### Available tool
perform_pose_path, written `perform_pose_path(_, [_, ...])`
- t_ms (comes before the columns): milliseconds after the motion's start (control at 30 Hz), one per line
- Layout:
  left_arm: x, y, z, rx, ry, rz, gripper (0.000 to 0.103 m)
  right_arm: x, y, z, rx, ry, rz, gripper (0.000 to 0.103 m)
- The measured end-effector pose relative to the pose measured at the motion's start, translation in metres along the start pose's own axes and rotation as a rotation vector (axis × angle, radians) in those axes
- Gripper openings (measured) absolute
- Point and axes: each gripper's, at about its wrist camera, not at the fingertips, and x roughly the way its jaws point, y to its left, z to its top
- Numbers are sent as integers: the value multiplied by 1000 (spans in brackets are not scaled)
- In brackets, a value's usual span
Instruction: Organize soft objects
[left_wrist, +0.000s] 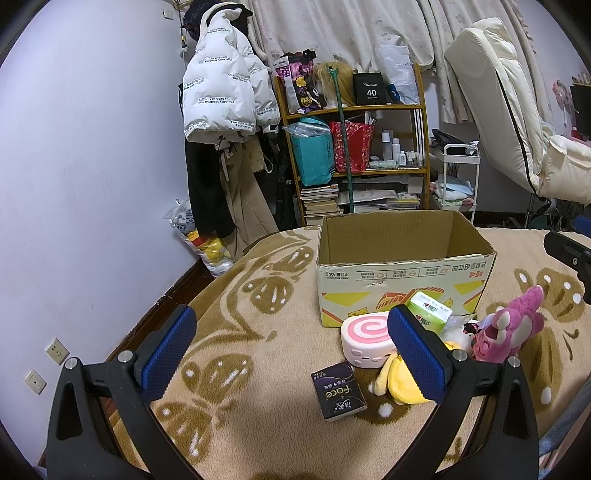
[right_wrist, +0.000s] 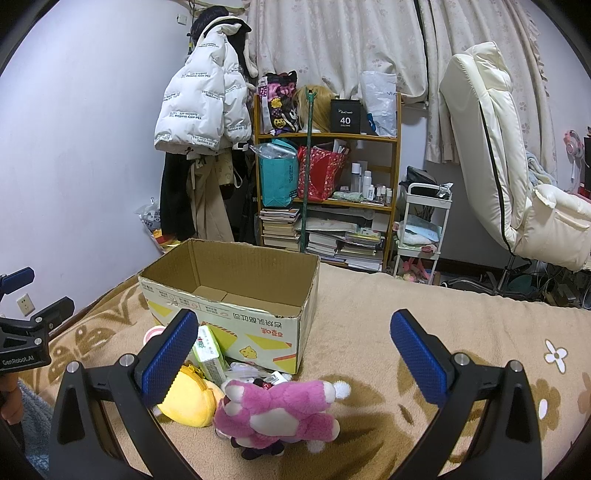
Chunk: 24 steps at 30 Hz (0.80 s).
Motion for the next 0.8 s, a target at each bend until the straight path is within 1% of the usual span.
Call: perform_pose_path(800, [1,-1,0,2,3,-1,102,1,3,3,-1,4,0,103])
